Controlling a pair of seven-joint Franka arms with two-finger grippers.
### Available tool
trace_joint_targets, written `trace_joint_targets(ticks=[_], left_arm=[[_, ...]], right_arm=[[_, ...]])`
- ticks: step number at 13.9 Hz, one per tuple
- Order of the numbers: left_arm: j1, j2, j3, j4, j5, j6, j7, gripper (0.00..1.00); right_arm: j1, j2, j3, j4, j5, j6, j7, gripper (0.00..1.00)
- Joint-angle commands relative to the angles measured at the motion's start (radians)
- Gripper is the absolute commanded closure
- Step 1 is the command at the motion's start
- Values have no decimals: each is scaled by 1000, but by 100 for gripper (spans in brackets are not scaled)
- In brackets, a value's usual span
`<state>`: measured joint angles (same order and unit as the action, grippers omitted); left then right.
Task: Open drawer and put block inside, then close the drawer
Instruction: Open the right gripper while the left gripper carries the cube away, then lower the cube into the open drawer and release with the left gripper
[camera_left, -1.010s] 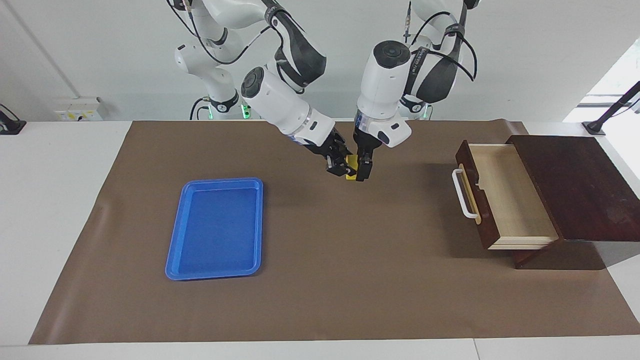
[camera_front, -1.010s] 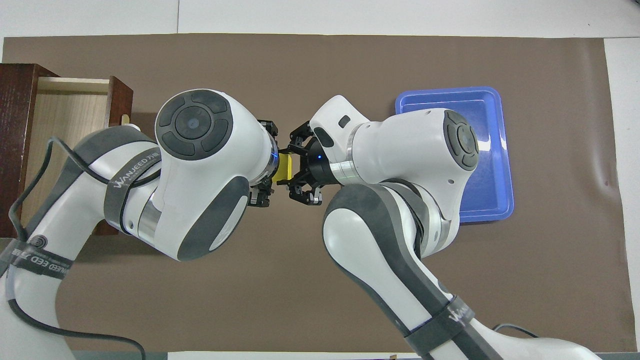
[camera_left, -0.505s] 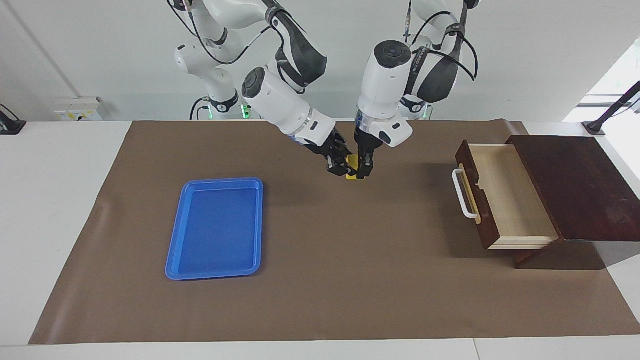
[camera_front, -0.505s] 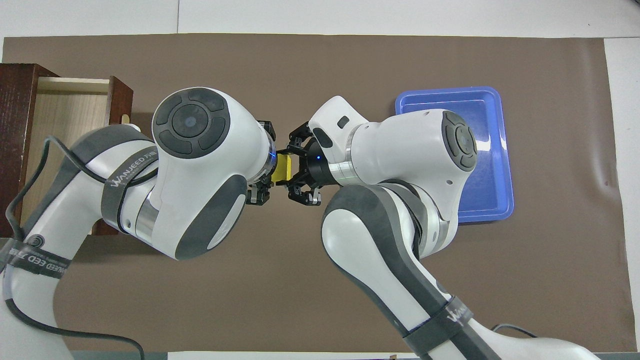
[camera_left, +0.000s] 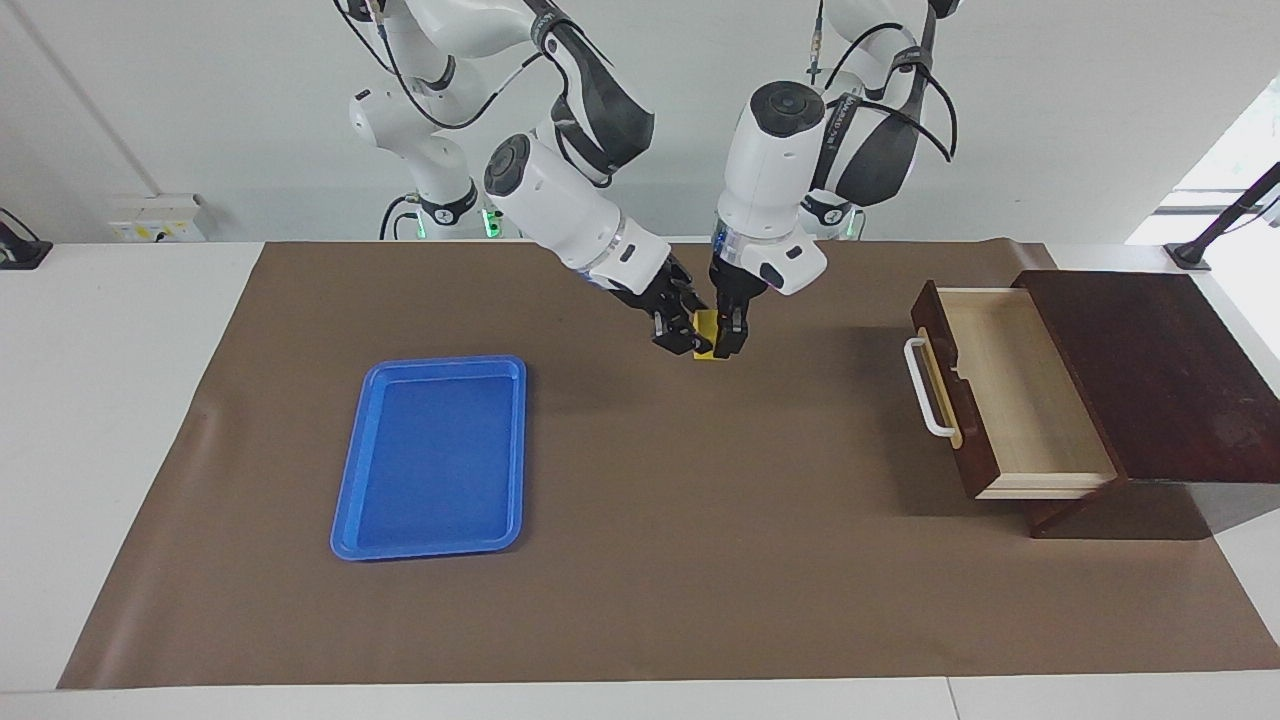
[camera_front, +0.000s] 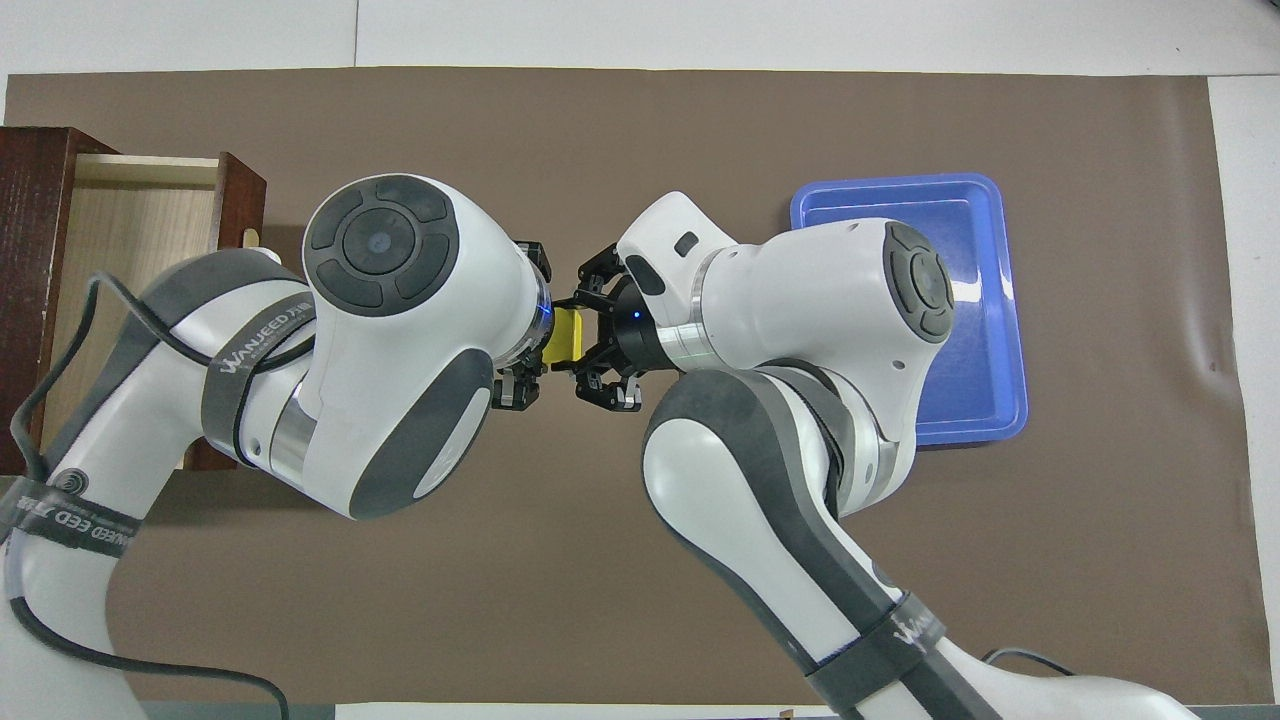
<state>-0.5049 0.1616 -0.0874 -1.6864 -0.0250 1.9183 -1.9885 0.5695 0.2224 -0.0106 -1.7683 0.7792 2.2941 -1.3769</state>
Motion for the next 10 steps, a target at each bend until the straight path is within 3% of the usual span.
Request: trace_joint_targets(ticks=[1,4,10], left_arm=[[74,-31,-2,13,-4,-27,20,100],[195,-91,0,14,-6,-100,133,100],[477,-97,0,2,0,-127,453,100]], right_arm=[[-2,6,3,15,-1,-7,30,0],[-11,6,3,16,0,-12,30,0],[-85,-27,-8,20,-8,-131,53,0]])
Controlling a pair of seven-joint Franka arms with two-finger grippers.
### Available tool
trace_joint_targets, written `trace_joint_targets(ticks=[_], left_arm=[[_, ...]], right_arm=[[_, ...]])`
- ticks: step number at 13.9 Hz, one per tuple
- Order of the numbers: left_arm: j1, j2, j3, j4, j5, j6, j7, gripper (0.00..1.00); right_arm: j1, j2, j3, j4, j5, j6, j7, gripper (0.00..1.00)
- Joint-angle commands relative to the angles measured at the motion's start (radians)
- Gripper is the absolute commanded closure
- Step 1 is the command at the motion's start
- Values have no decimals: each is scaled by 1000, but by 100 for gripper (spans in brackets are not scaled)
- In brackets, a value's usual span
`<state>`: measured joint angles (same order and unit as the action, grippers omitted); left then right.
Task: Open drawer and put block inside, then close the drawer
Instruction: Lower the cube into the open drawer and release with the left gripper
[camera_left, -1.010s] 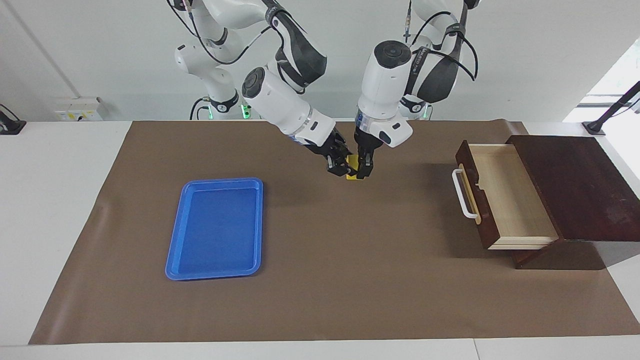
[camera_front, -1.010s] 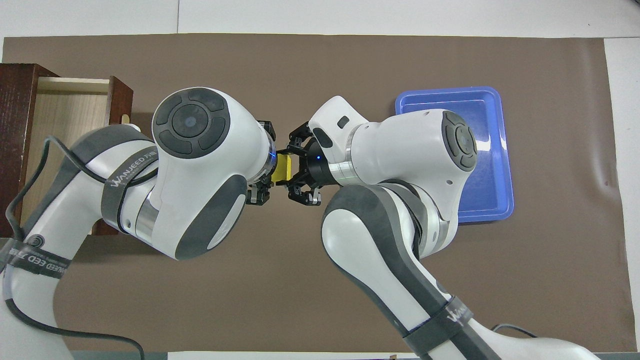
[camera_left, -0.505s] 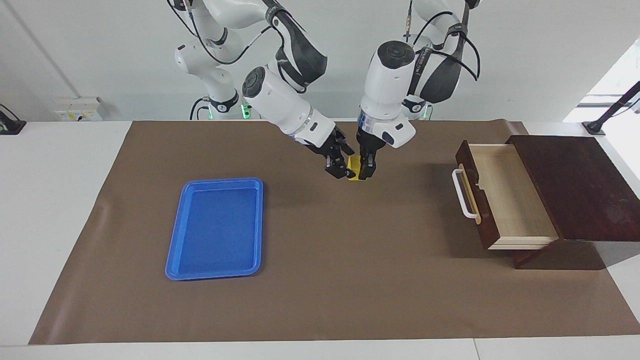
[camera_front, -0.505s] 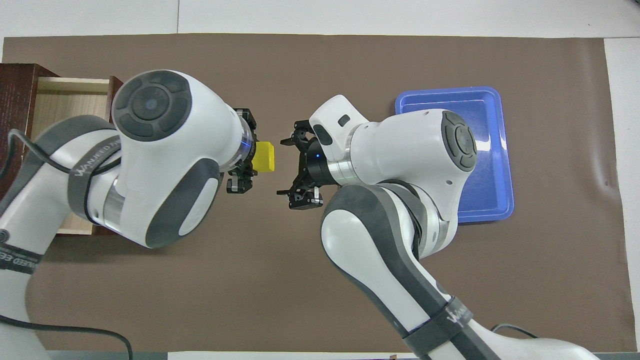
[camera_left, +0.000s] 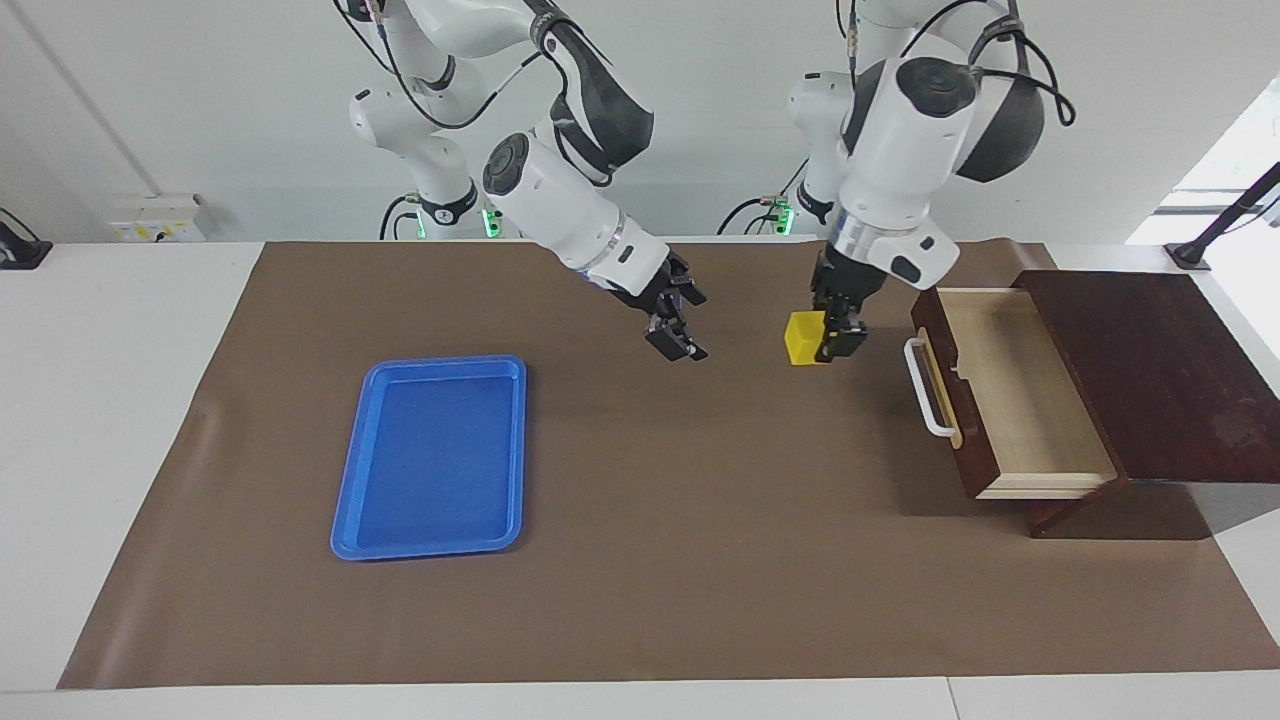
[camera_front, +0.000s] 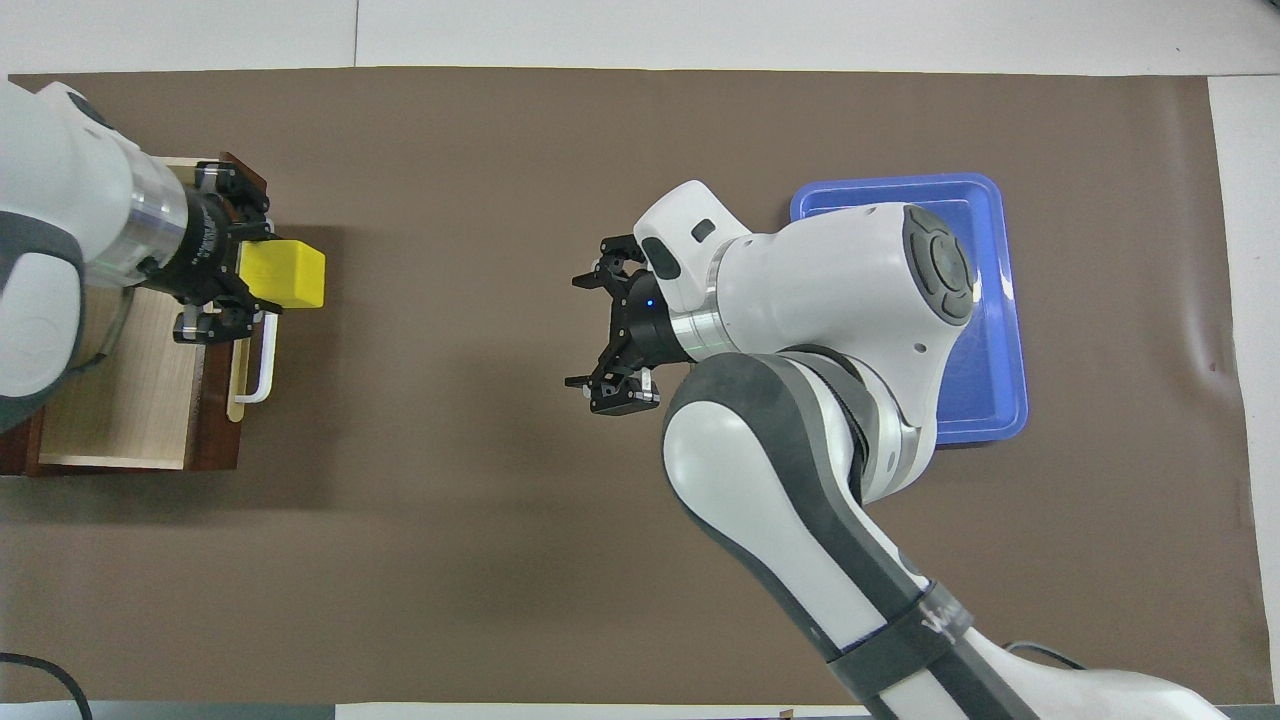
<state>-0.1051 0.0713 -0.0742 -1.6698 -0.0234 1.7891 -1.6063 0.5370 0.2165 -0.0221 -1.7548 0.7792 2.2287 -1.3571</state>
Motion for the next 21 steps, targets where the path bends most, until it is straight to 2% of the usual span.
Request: trace_joint_targets(ticks=[1,3,4,6,8,10,11,12,13,14,16,18,21], left_arm=[[125,-7,-13,-19,-1,16,112,100],[186,-7,-12,-50,0,55,167,100],[206,-5,-7,-95,2,97,193,100],[266,-5,-7,-169,3,172,206,100],[283,-13,-7,-231,3,210,218,100],[281,-47,-7,-327,3,265,221,100],[281,-56,-7,-350,3,283,224,72],[281,-56,-7,-350,3,285,226,31],[281,-53,-7,-341,3,283,221,0],[283,-45,-7,-322,7,274,220,0],[268,-12,-9,-201,13,189,214,0],[205,30,-15,-89,7,107,177,0],[124,30,-13,-129,14,130,120,0]], right_arm=[[-84,-32,4,6,-11,-104,47,0],[-153,-52,1,6,-21,-168,62,0],[-201,-66,-1,6,-52,-216,78,0],[-251,-107,-1,6,-160,-257,221,0],[-273,-152,-1,6,-274,-288,365,0],[-314,-184,-1,6,-317,-358,490,0],[-339,-193,-1,6,-333,-382,530,0],[-359,-201,-2,6,-353,-406,565,0],[-379,-209,-2,8,-377,-426,599,0],[-400,-216,-2,8,-414,-448,633,0],[-436,-235,-2,8,-487,-492,714,0],[-468,-246,-2,24,-587,-546,823,0],[-500,-247,-5,73,-711,-636,961,0]])
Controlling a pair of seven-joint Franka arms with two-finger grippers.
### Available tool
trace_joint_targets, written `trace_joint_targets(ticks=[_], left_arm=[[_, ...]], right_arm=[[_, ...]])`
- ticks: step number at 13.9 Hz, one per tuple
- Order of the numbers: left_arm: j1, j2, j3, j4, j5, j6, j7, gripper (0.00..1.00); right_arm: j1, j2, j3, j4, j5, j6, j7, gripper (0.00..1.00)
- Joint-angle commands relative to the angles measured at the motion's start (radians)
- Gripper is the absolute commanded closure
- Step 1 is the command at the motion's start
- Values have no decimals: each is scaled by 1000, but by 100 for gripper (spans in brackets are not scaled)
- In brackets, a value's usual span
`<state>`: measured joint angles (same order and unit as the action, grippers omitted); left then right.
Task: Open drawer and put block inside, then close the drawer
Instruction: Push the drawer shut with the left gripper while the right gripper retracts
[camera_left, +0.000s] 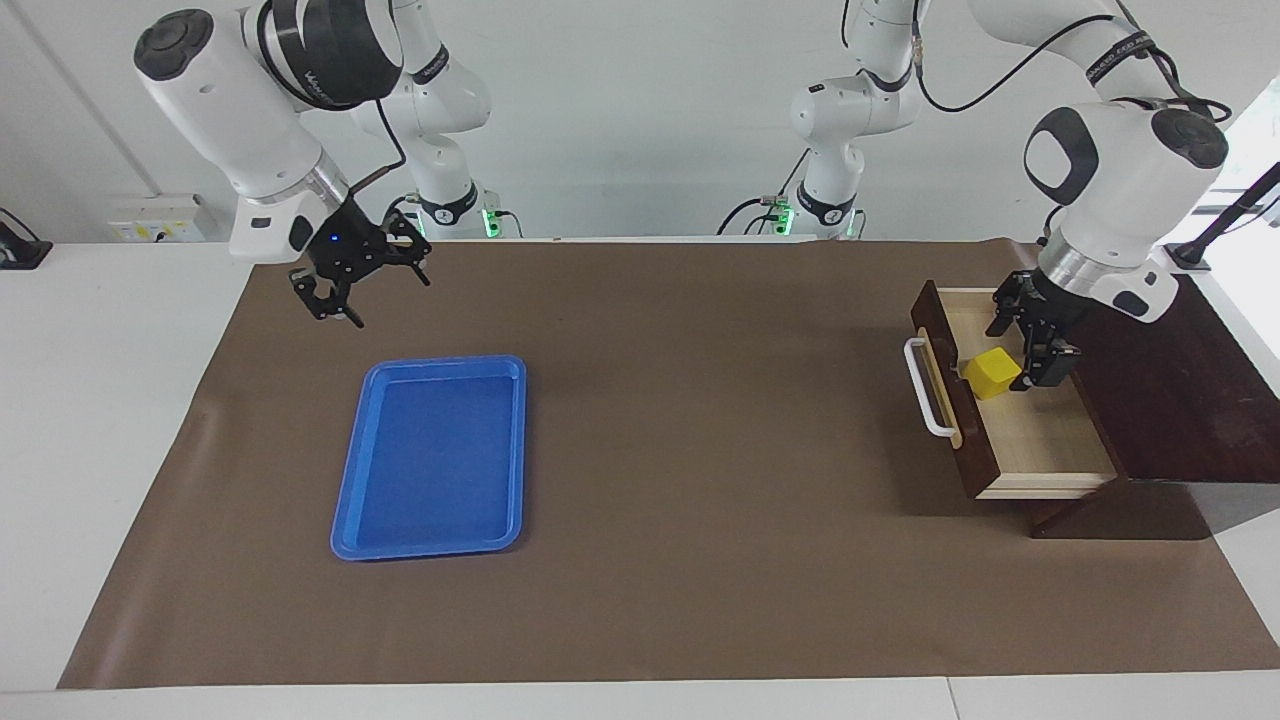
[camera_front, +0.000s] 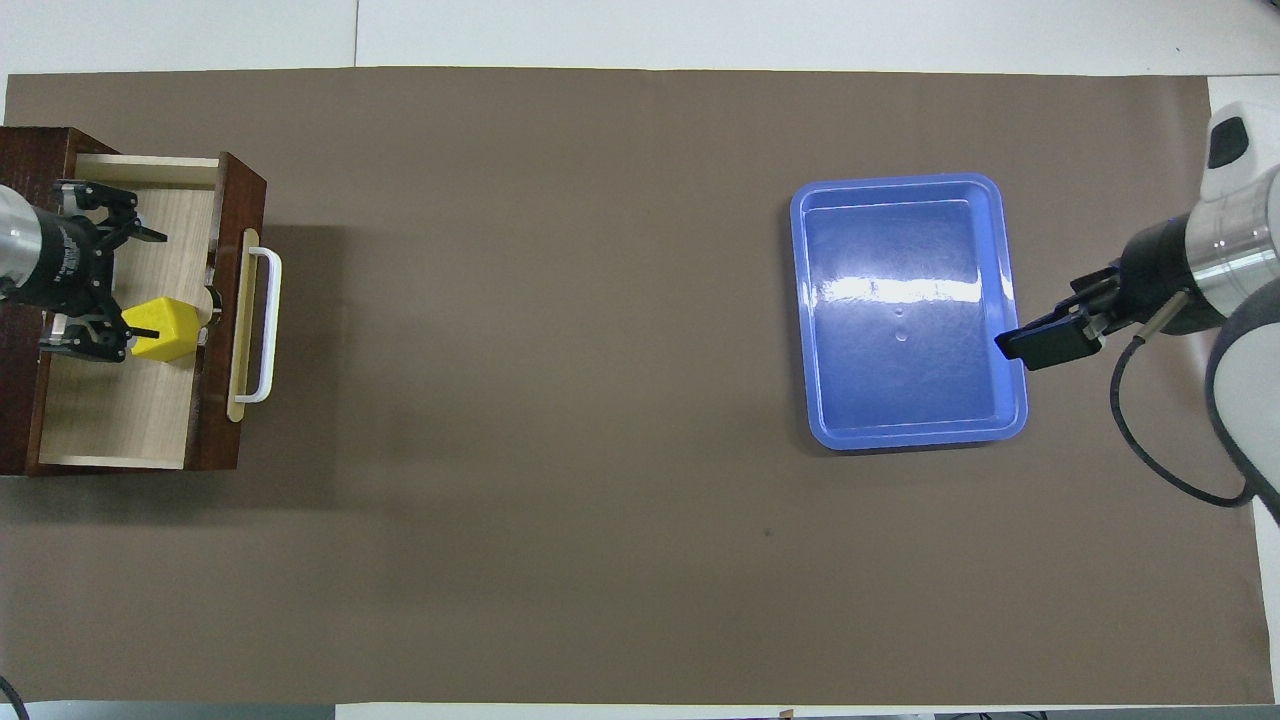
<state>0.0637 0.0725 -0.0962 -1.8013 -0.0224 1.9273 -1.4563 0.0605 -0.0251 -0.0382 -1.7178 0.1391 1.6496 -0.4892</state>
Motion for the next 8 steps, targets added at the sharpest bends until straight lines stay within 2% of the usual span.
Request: trace_joint_targets(ticks=[1,5,8], left_arm=[[-65,29,10,-21,15,4,-32,0],[-93,23,9,-133,90,103,-30,0],[-12,36,13,-109,90,121,-19,0]], right_arm=[[-27,-18,6,44,-99,-79,162,0],[-27,-19,4,107,-156,-209,444,0],[-27,-24,14,103,-197,-220,517,0]])
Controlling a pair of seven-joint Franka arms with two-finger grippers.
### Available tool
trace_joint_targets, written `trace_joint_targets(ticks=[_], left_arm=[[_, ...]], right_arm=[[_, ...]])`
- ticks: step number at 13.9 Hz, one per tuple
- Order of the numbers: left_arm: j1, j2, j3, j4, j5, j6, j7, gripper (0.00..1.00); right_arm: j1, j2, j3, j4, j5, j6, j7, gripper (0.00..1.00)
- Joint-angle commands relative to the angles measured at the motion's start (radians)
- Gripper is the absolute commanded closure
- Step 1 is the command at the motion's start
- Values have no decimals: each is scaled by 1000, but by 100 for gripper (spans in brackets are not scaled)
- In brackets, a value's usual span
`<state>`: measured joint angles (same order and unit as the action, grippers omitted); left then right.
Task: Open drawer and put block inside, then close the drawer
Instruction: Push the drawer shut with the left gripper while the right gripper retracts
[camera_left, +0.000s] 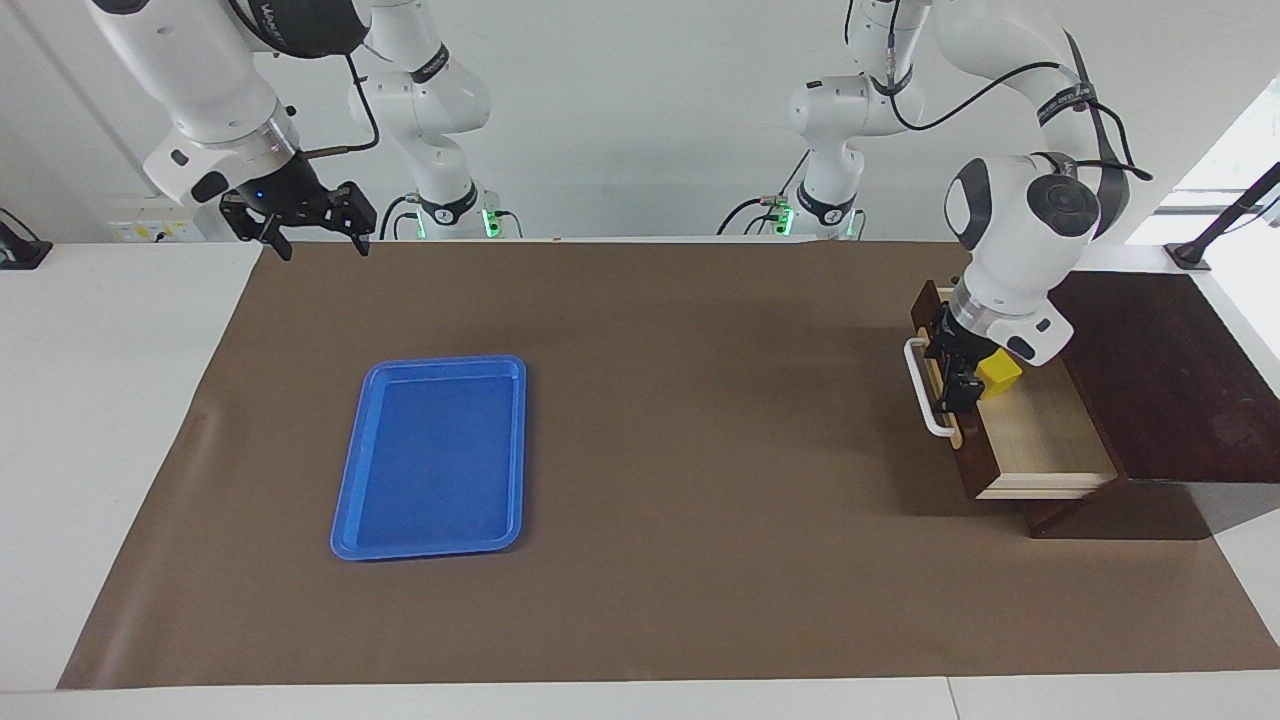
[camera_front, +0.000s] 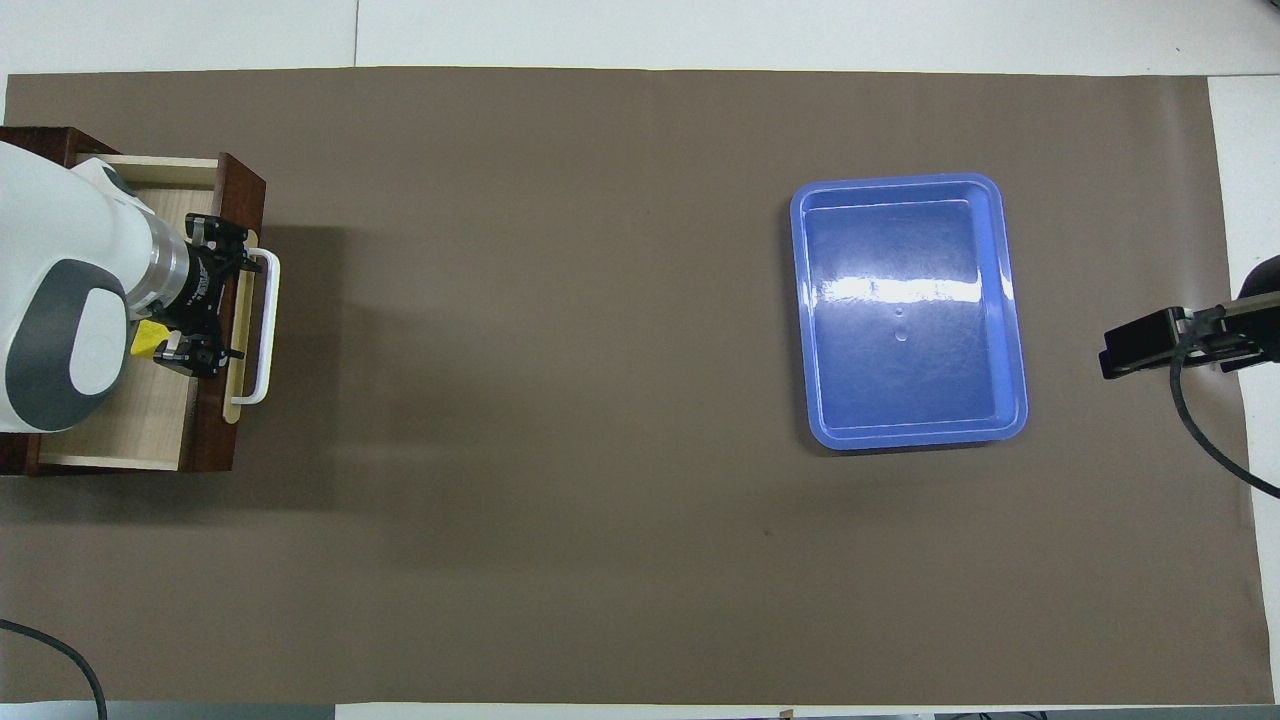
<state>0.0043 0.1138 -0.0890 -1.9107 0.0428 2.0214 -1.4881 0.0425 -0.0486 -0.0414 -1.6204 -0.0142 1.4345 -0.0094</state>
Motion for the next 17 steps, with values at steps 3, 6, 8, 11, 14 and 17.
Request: trace_joint_targets(ticks=[3,6,8,11,14,17], left_arm=[[115,9,8,30,26,27,15,0],[196,6,8,27,26,28,81,0],[244,6,6,25,26,34,149,0],[224,6,3,83,28,4,210,0],[166,-9,-5,209,25,-146,306,0],[128,-65,-14,234,14,-303,669,0]], right_arm=[[-24,10,21,-3,-50,53,5,0],[-36,16,20,14,-26,38,5,0],[-38,18,15,19,-3,29,5,0],[-39,18,15,25,-4,29,5,0],[-41,16,14,25,-3,27,3,0],[-41,15,14,25,-4,29,3,0]])
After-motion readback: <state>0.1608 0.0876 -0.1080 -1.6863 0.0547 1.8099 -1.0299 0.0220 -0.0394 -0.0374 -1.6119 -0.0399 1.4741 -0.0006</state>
